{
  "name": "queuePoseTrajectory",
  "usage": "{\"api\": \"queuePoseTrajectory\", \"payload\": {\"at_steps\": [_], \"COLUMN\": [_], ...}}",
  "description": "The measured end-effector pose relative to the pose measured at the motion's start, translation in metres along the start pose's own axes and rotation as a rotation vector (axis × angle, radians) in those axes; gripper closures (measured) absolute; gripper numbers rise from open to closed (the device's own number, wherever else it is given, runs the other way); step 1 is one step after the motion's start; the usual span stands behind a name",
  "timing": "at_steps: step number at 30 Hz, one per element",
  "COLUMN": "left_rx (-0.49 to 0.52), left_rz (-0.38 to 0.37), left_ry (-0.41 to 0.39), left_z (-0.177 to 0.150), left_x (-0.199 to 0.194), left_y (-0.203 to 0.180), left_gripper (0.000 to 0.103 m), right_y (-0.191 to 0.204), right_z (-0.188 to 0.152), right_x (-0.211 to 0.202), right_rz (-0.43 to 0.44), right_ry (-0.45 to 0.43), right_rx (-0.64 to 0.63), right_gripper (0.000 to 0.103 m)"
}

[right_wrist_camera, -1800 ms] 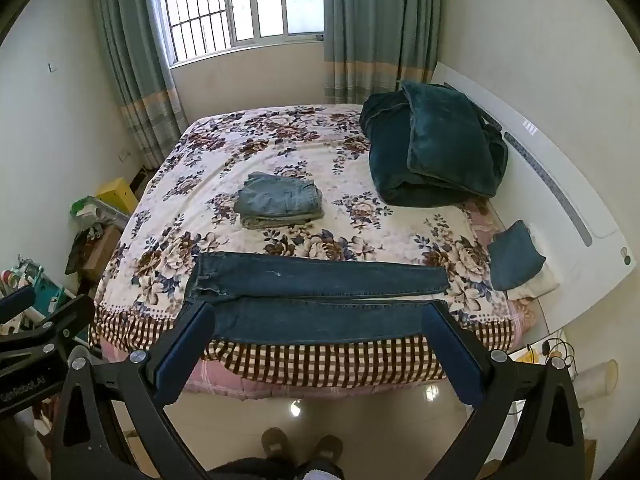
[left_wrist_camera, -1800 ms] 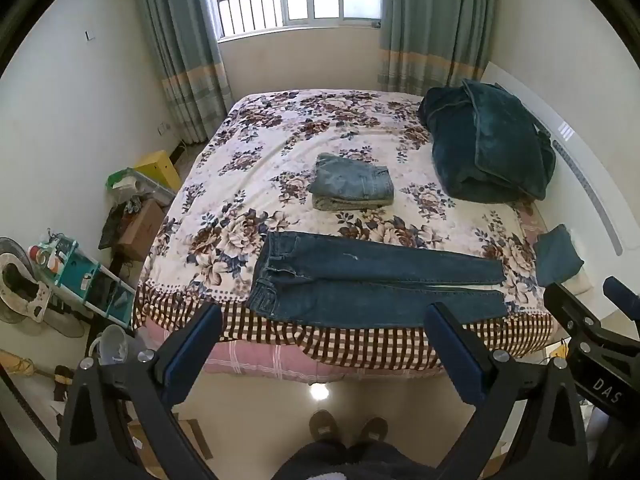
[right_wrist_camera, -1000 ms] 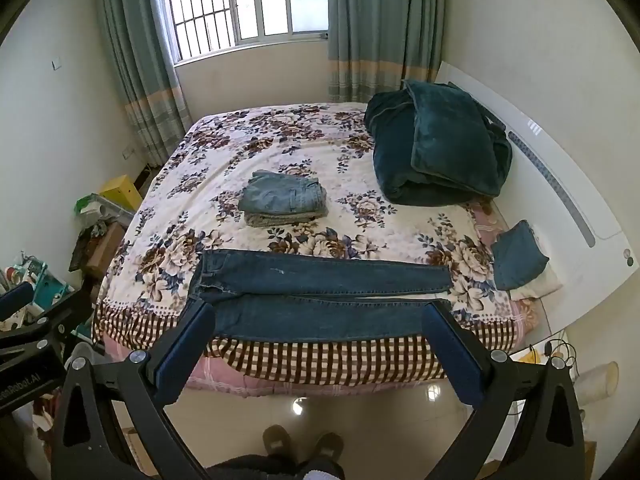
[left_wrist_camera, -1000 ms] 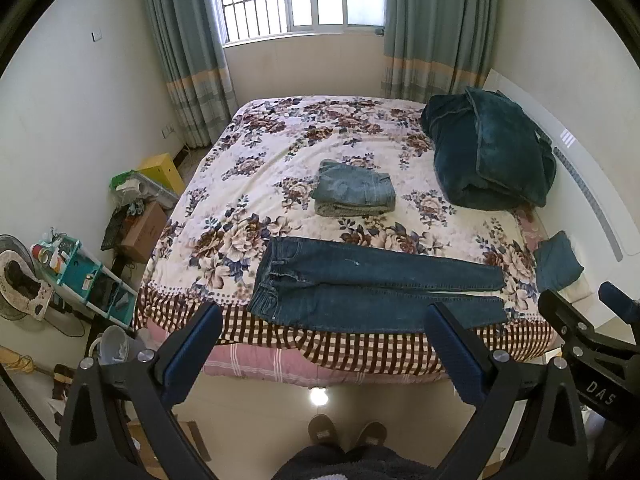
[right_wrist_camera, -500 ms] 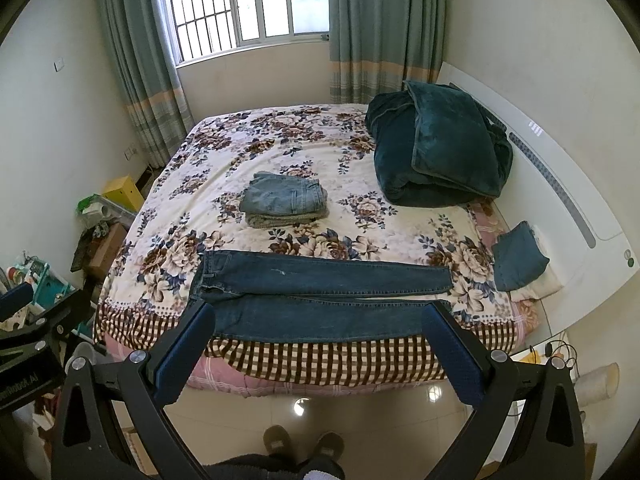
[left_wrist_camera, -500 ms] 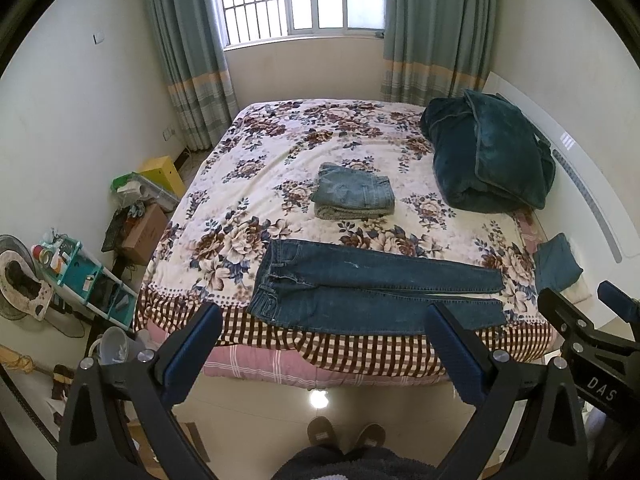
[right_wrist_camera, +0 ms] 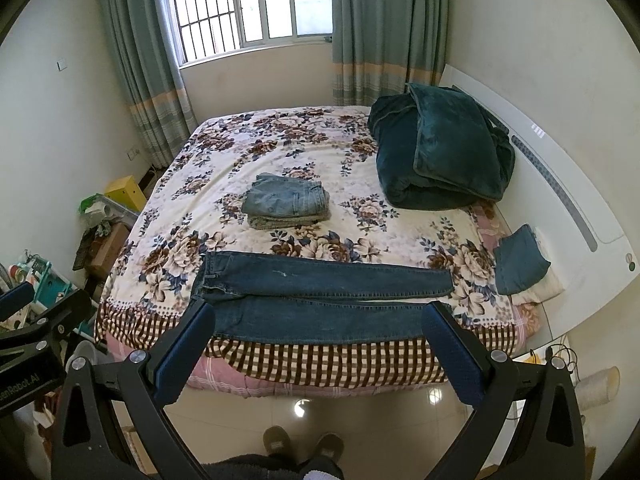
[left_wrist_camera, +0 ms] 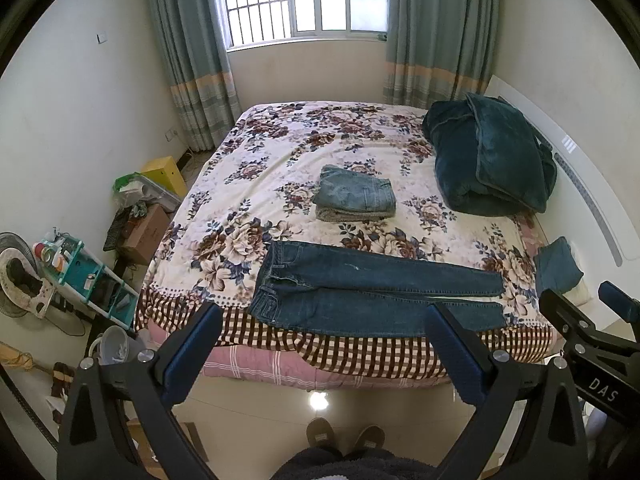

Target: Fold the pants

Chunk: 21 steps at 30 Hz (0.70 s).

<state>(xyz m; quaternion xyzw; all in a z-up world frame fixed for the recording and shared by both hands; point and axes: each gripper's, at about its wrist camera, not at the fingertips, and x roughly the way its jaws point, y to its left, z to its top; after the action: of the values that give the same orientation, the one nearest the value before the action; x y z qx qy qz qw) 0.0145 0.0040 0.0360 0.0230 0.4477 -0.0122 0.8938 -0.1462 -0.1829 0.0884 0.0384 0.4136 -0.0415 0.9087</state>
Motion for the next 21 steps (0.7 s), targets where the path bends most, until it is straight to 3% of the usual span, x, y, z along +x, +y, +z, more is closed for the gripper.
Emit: {"api": "queuePoseTrajectory", "payload": {"at_steps": [21], "left_rx": [0.003], "left_rz": [0.002], "left_ry": [-0.01], "left_z": [-0.0078], "left_x": [0.0005], "left_y": [-0.0021], "left_gripper": [0.0], "right_y": [0.0067], "right_z": [0.0077], "right_x": [-0.0082], "right_rz": [0.004], "right_ry": [-0.002], "right_rx": [-0.003], "right_gripper": [0.0]}}
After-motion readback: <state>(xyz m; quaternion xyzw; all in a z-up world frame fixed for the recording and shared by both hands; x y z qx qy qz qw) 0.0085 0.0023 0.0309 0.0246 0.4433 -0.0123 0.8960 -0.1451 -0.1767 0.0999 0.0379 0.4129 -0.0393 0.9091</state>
